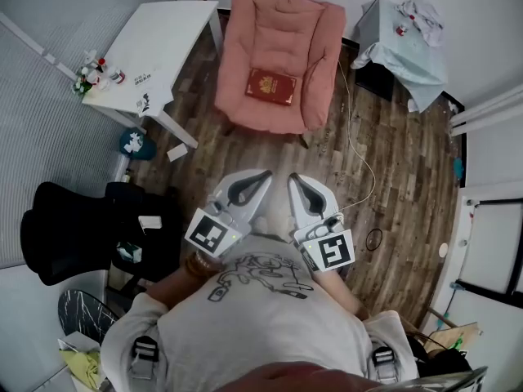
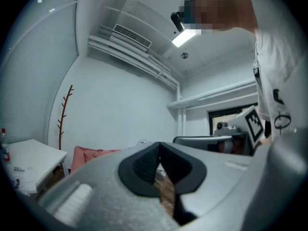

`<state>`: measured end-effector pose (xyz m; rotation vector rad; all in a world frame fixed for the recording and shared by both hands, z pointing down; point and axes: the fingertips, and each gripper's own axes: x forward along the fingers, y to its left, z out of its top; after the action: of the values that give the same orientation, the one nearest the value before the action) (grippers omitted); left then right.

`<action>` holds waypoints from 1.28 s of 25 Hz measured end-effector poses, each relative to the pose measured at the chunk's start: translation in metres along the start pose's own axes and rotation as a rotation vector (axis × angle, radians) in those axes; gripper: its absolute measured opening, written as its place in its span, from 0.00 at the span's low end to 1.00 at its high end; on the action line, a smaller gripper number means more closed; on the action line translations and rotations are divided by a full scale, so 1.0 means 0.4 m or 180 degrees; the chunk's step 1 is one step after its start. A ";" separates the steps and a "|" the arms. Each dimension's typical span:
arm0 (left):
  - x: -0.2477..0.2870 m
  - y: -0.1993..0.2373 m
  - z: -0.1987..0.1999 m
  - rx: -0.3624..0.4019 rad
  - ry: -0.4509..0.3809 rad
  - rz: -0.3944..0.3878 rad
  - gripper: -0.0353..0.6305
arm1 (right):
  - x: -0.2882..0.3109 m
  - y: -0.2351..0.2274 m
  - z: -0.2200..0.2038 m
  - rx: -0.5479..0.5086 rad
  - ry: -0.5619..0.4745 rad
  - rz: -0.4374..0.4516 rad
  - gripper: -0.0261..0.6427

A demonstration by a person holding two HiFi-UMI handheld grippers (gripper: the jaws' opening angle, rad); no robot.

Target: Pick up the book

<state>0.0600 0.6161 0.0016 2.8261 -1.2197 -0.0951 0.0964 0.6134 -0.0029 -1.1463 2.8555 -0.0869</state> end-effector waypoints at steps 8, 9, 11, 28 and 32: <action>0.031 0.070 -0.003 -0.0041 0.0028 0.0044 0.06 | 0.071 -0.025 -0.012 -0.0001 0.0039 0.0064 0.05; 0.036 0.083 -0.007 -0.0047 0.0031 0.0046 0.06 | 0.082 -0.029 -0.016 0.0002 0.0047 0.0060 0.05; 0.045 0.111 -0.013 -0.0060 0.0036 0.0048 0.06 | 0.106 -0.037 -0.025 -0.0002 0.0072 0.0070 0.05; 0.174 0.495 -0.002 -0.0135 0.0073 -0.0007 0.06 | 0.497 -0.161 -0.048 -0.0057 0.0197 0.0062 0.05; 0.196 0.604 0.012 -0.0145 0.0081 -0.0021 0.06 | 0.608 -0.181 -0.041 -0.0054 0.0198 0.0047 0.05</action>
<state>-0.0617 0.3936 0.0138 2.7840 -1.1876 -0.0857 -0.0305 0.3932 0.0100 -1.1455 2.9238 -0.0993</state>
